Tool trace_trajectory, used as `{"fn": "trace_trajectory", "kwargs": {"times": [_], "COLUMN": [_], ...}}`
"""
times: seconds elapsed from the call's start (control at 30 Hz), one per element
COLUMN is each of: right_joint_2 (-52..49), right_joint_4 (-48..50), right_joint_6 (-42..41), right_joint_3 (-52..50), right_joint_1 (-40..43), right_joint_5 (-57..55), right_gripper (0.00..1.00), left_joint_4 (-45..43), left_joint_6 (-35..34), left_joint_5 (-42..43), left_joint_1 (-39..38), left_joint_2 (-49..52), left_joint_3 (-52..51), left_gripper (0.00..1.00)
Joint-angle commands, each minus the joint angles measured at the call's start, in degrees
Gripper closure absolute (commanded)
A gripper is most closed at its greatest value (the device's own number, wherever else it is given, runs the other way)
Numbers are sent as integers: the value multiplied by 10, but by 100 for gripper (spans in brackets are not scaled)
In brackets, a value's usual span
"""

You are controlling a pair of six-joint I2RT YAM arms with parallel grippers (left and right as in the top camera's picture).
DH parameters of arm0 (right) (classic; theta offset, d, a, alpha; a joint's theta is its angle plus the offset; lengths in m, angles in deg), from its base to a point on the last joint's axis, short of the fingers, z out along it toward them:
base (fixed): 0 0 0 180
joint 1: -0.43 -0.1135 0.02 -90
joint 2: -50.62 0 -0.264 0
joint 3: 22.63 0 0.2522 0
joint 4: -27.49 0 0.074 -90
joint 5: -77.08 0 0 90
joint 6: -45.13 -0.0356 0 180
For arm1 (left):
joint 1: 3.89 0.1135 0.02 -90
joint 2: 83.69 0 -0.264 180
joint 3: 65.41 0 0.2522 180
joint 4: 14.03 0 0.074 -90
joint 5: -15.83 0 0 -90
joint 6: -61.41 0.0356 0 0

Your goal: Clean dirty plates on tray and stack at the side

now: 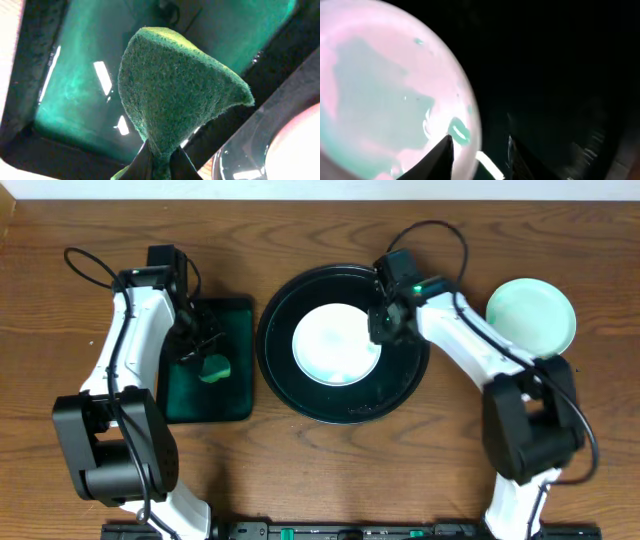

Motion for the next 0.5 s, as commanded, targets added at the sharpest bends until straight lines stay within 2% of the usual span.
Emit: {"fn": "trace_trajectory", "kwargs": {"times": [0.0, 0.07, 0.13, 0.2, 0.3, 0.47], "right_joint_2": [-56, -74, -80, -80, -80, -52], "right_joint_4": [35, 58, 64, 68, 81, 92], "right_joint_6": [-20, -20, -20, -8, 49, 70], "right_joint_3": [0, 0, 0, 0, 0, 1], "right_joint_1": [-3, -3, -3, -3, -4, -8], "right_joint_5": [60, 83, 82, 82, 81, 4], "right_gripper": [67, 69, 88, 99, 99, 99], "left_joint_4": [2, 2, 2, 2, 2, 2], "left_joint_6": [12, 12, 12, 12, 12, 12], "left_joint_5": [-16, -16, -16, -16, -16, -16], "left_joint_1": [11, 11, 11, 11, 11, 11], "left_joint_2": [5, 5, 5, 5, 5, 5], "left_joint_3": [-4, -5, -5, -5, -5, -8], "left_gripper": [93, 93, 93, 93, 93, 93]}}
